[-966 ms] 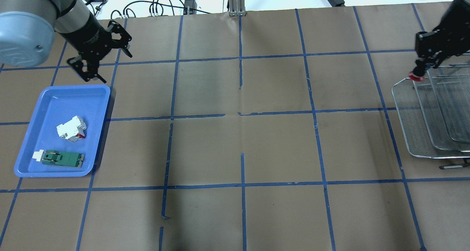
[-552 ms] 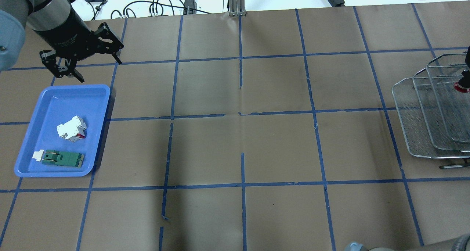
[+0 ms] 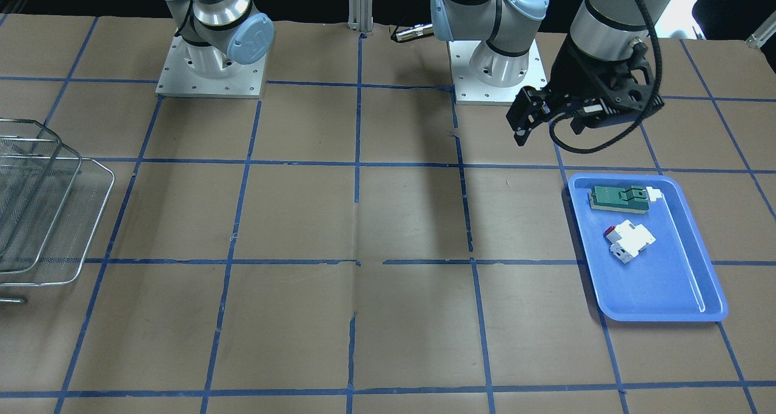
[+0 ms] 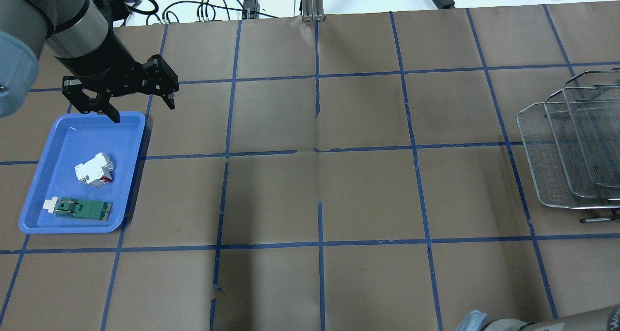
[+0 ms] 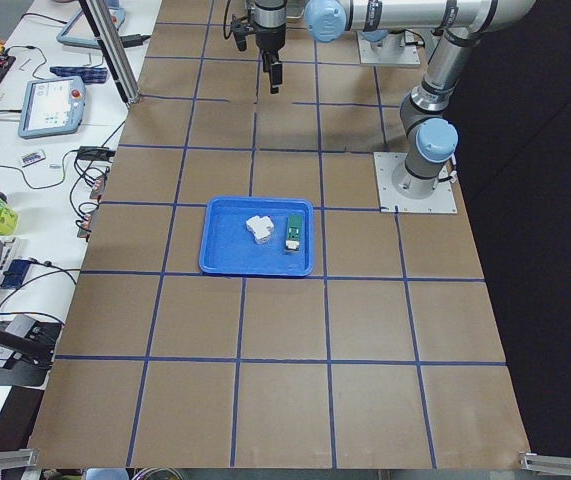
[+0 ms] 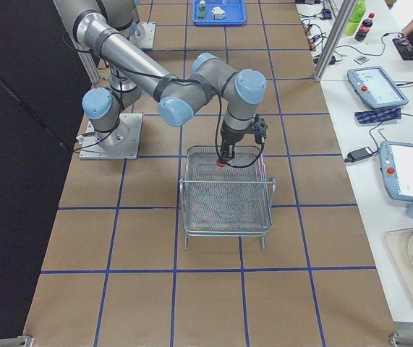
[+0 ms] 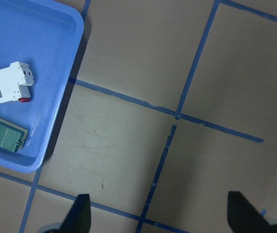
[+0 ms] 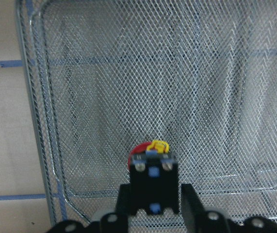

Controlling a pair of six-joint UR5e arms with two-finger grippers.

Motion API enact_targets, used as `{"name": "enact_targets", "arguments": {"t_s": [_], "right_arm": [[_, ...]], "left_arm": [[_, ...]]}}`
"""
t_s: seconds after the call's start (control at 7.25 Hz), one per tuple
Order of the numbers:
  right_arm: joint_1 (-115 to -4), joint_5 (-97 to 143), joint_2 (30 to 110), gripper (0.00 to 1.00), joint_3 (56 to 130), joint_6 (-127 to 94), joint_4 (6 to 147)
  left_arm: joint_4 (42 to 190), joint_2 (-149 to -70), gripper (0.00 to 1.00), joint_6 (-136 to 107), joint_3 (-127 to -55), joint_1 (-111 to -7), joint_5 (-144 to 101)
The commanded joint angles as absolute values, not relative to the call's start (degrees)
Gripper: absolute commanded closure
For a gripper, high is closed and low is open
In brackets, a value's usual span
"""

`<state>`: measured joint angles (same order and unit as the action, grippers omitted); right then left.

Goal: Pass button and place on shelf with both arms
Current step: 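Lower the button into the wire shelf and open the right gripper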

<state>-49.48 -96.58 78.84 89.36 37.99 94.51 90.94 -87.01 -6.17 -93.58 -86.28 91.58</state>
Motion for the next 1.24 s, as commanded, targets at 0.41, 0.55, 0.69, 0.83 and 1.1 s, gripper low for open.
{"name": "enact_targets", "arguments": {"t_s": [0.41, 0.55, 0.69, 0.83, 1.1], "right_arm": [[-47.8, -96.0, 80.9, 0.0, 89.3, 38.1, 93.9], [-48.6, -94.8, 83.7, 0.0, 89.1, 37.8, 92.3], [-51.0, -94.7, 86.5, 0.0, 88.8, 36.8, 87.8], [-55.2, -94.0, 88.9, 0.0, 88.6, 35.6, 86.9], [-65.0, -90.7, 91.8, 0.0, 88.4, 33.1, 86.8]], "left_arm": [[94.7, -86.0, 0.0, 2.6, -93.3, -86.1, 90.1], [94.7, -85.8, 0.0, 0.2, -93.6, -86.4, 90.1], [94.7, -85.3, 0.0, -2.5, -94.0, -86.5, 89.8], [94.7, -85.1, 0.0, -2.5, -94.1, -86.5, 90.0], [94.7, -84.9, 0.0, -2.5, -94.4, -86.5, 90.3]]}}
